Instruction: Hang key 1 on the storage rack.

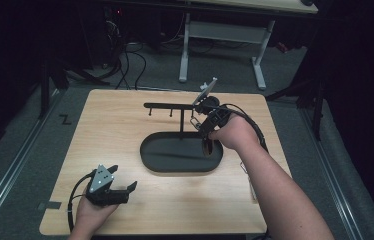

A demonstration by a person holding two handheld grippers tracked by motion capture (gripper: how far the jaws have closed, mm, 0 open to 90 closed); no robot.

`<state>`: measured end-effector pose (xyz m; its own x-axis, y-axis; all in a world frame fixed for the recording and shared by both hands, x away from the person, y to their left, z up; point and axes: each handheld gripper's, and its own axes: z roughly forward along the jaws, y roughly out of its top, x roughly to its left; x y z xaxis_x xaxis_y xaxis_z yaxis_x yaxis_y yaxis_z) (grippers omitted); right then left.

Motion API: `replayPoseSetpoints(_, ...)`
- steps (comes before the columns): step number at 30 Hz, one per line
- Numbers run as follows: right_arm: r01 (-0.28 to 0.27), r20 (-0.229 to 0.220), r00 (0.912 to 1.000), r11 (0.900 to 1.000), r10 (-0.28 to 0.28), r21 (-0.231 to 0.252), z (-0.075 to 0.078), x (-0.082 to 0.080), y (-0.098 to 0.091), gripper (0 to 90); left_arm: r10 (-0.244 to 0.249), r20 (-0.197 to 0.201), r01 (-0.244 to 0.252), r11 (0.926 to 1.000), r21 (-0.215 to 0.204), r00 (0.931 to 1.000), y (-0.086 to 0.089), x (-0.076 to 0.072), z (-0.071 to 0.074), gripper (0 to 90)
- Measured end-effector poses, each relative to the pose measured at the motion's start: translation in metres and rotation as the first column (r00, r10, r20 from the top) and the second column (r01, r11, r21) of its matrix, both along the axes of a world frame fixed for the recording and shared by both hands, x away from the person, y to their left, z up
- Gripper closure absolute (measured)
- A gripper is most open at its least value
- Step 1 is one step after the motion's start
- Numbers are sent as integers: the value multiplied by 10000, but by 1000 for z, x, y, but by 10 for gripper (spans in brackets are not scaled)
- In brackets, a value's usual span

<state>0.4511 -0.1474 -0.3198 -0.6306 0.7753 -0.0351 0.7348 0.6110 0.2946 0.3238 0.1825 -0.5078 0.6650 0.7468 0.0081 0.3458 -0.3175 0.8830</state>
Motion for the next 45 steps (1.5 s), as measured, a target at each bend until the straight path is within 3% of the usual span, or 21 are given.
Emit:
replayPoseSetpoints(3, -139, 113, 9998, 9999, 139, -34, 2, 4, 2, 808, -22, -27, 22, 10000, 22, 10000, -1, 0, 0, 123)
replayPoseSetpoints(14, 203, 281, 9994, 9998, -204, 45, -1, 16, 5, 808, -71, -95, 72, 10000, 8, 9999, -2, -1, -1, 123)
replayPoseSetpoints(32, 673, 439, 9968, 9977, -671, -41, -25, 31, 10, 800, -89, -162, 90, 9999, 46, 9998, -1, -1, -1, 123)
replayPoseSetpoints(39, 799, 358, 9962, 9967, -794, -149, -33, 33, 12, 795, -105, -207, 106, 9999, 52, 9997, -1, 0, -2, 123)
replayPoseSetpoints(45, 769, 544, 9956, 9970, -770, 35, -30, 29, 9, 780, -118, -210, 120, 9999, 73, 9997, -1, 0, -3, 123)
